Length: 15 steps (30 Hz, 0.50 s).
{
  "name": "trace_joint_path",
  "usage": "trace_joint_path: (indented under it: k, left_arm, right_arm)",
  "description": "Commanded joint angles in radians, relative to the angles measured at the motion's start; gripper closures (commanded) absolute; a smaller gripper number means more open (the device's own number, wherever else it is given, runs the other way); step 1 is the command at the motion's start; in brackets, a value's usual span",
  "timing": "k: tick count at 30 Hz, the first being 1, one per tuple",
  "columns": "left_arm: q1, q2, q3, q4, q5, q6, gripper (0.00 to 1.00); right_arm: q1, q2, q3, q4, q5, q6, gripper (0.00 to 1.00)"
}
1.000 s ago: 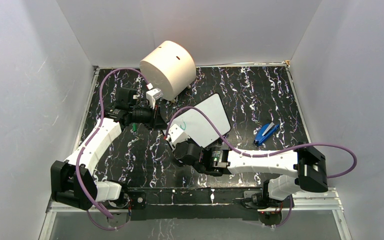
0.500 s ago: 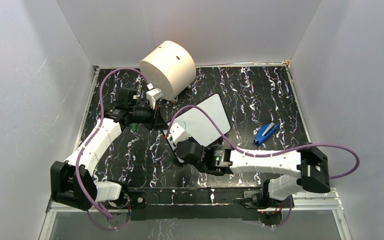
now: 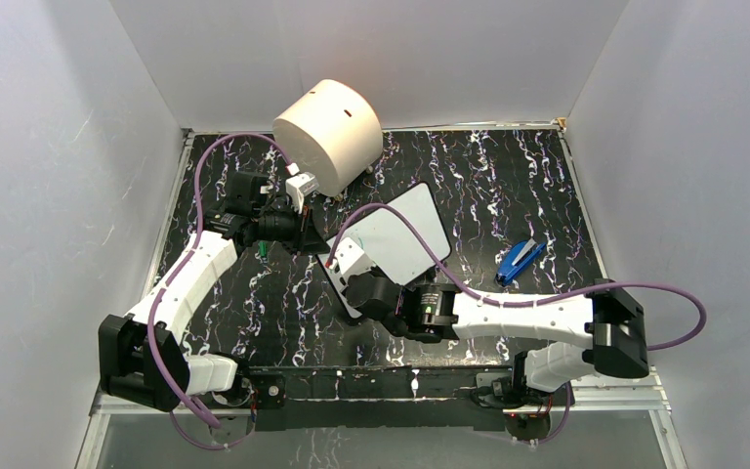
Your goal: Write a sentence on the whiteboard
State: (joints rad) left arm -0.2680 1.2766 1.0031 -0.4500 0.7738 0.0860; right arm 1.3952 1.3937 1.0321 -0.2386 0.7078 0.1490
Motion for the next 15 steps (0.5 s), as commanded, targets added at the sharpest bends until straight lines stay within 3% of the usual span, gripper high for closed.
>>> trace_joint_path:
  k: [1,15]
  left_arm:
    - [0.001,-0.005,-0.020,-0.018,-0.087,0.041,1.00]
    - [0.000,-0.006,-0.019,-0.018,-0.083,0.041,1.00]
  right_arm:
    - [-0.007,0.005,0.001,0.004,0.030,0.022,1.00]
    - [-0.012,0.027,0.002,0.000,0.045,0.031,1.00]
